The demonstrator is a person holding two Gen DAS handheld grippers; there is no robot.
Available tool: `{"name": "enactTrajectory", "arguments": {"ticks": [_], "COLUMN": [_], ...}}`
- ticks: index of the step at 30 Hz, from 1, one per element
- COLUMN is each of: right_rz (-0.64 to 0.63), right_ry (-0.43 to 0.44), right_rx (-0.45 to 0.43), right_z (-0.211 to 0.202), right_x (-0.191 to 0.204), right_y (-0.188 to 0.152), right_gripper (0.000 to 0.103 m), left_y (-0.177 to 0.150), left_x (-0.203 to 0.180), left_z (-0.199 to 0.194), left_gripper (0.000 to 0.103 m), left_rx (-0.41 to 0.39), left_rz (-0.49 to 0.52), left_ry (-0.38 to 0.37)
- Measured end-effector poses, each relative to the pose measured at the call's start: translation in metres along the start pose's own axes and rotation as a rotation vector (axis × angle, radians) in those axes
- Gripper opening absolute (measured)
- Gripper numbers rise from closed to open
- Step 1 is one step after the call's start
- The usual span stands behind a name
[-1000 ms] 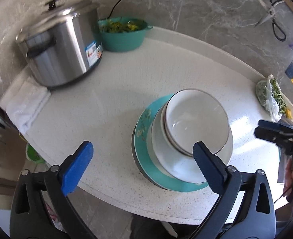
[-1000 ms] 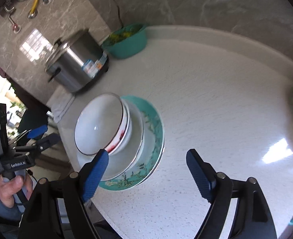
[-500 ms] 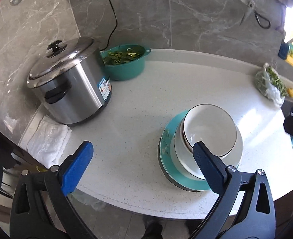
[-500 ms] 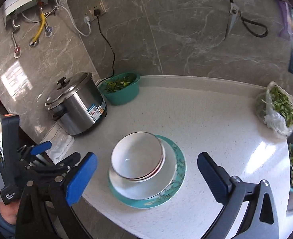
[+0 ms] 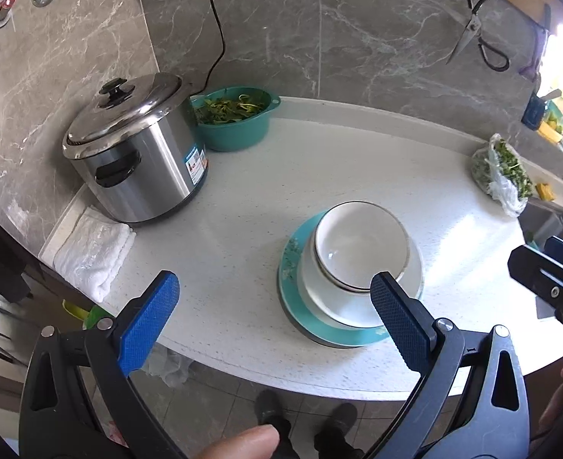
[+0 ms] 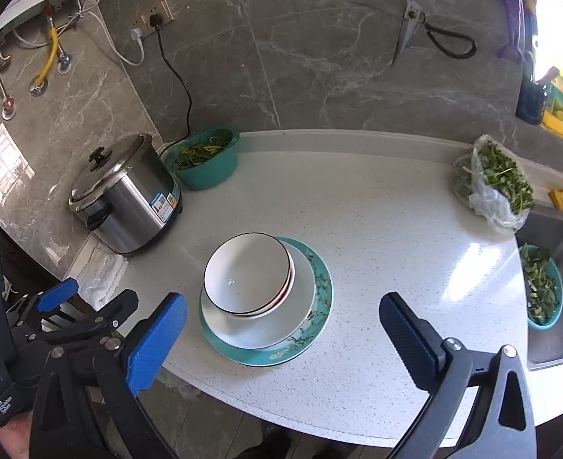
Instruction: Organize plates and bowls
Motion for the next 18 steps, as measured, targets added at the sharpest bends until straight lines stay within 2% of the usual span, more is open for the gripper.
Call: {"name": "enactTrajectory", "arguments": {"ticks": [8, 18], "right_rz": [0.002, 0.066], "right_ry": [-0.051, -0.121], "right_rx": [-0.034, -0.040], "right_z": [-0.022, -0.026], "right_x": [0.003, 0.001], "right_y": [0.002, 0.003], "right_gripper": [0.103, 0.103], "left_y": [0.004, 0.015], "left_x": [-0.013, -0.011], "left_z": [-0.025, -0.029], "left_gripper": [0.102, 0.102], "left_rx": [-0.031, -0.030], "left_rz": [0.035, 0.072], "left_ry": [0.005, -0.022]}}
Point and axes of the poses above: each gripper's, at about its wrist camera, not at the fingertips, and z roughly the way its jaws point, x to its left, y to its top, the point moved 1 cm from there along z, roughly the way its jaws point, and after that the axes turned 1 degree about -x, right-handed, at the moved point
